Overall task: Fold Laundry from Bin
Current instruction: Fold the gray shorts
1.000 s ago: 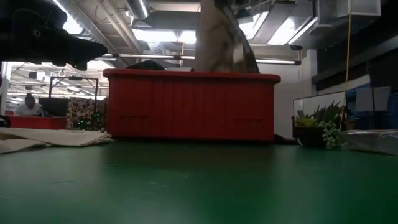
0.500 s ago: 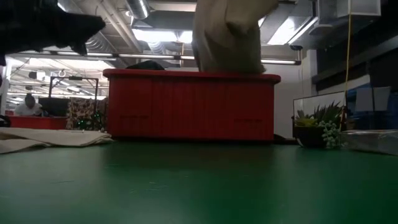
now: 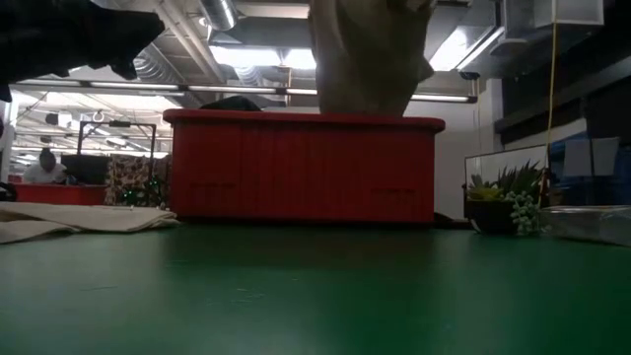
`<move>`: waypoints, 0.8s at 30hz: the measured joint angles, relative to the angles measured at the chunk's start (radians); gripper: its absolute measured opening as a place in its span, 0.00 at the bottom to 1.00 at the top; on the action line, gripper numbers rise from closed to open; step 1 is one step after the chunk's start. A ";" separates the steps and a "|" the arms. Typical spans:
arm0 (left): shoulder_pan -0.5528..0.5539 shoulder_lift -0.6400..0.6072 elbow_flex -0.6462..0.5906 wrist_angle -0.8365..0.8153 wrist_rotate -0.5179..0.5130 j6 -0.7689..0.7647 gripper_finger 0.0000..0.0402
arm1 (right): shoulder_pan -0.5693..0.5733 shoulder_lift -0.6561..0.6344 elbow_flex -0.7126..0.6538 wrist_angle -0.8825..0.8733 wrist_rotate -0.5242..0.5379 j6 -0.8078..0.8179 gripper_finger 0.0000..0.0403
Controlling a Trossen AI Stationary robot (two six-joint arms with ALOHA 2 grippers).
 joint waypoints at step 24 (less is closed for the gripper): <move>0.000 0.000 0.000 0.003 -0.023 -0.154 0.38 | 0.422 0.001 0.115 -0.424 -0.273 -0.013 0.02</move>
